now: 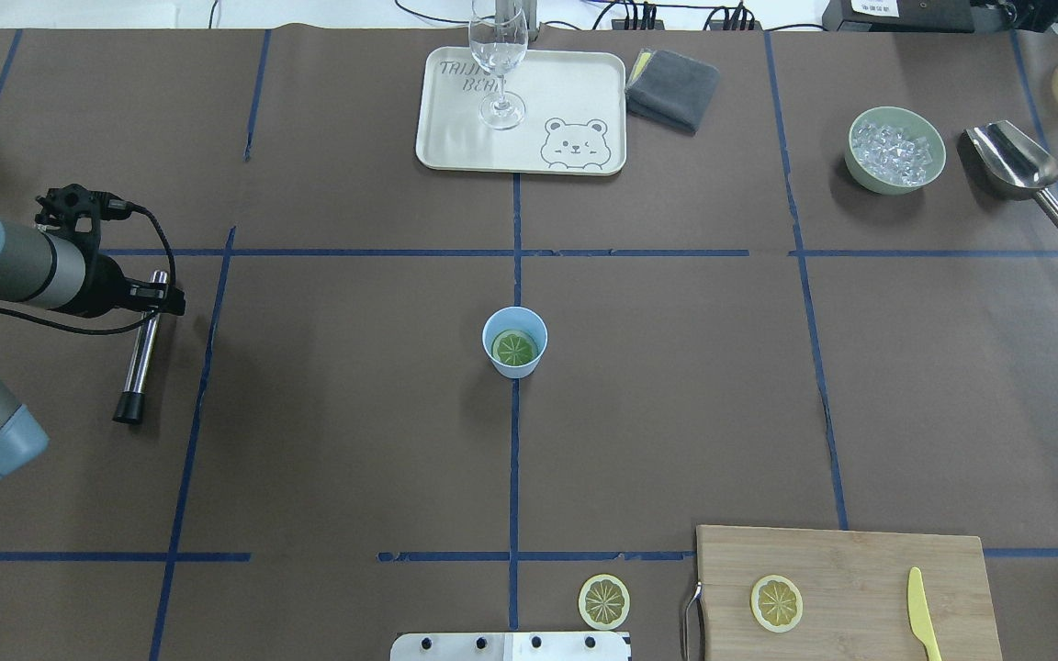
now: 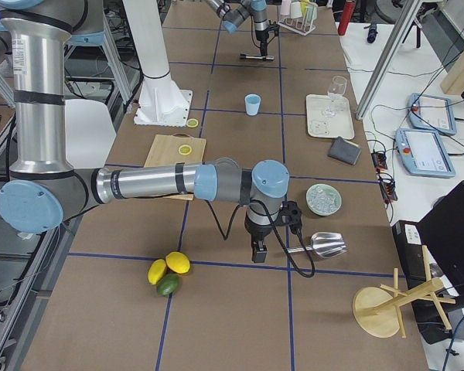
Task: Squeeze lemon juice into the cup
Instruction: 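Reach the left gripper down and grasp the metal muddler rod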
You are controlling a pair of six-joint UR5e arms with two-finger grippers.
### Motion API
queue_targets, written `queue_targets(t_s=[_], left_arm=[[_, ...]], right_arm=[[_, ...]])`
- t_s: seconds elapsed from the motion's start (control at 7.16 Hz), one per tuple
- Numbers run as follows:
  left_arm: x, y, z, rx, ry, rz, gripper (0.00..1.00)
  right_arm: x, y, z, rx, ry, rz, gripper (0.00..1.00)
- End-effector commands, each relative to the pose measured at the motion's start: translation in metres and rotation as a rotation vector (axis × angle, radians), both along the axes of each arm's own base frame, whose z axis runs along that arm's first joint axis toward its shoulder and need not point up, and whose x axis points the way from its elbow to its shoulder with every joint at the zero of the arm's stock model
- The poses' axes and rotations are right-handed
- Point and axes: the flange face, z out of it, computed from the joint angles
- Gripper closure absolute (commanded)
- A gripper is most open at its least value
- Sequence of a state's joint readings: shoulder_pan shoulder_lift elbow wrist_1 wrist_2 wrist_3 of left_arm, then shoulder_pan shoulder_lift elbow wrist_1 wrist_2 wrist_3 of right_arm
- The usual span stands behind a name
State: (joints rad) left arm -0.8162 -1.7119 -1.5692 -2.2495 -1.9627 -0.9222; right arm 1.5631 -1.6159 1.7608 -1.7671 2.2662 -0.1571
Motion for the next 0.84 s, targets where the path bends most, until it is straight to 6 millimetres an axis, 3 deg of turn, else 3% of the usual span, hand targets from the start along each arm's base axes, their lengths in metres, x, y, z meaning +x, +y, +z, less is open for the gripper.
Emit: queue_targets(t_s=[0.0, 0.14, 0.42, 0.7], left_arm=[[0.000, -0.004, -0.002, 0.000, -0.003, -0.006, 0.70], [-0.006, -0.008, -0.003, 0.001, -0.002, -0.018, 1.00], [-0.011, -0.010, 0.002, 0.016, -0.028, -0.053, 1.00], [-0.020, -0.011, -0.020, 0.047, 0.002, -0.064, 1.00]], right_arm=[[0.000, 0.000, 0.000, 0.000, 0.001, 0.000, 0.00], [0.000, 0.000, 0.000, 0.000, 0.001, 0.000, 0.00], [0.000, 0.000, 0.000, -0.002, 0.001, 0.002, 0.00], [0.000, 0.000, 0.000, -0.002, 0.001, 0.002, 0.00]])
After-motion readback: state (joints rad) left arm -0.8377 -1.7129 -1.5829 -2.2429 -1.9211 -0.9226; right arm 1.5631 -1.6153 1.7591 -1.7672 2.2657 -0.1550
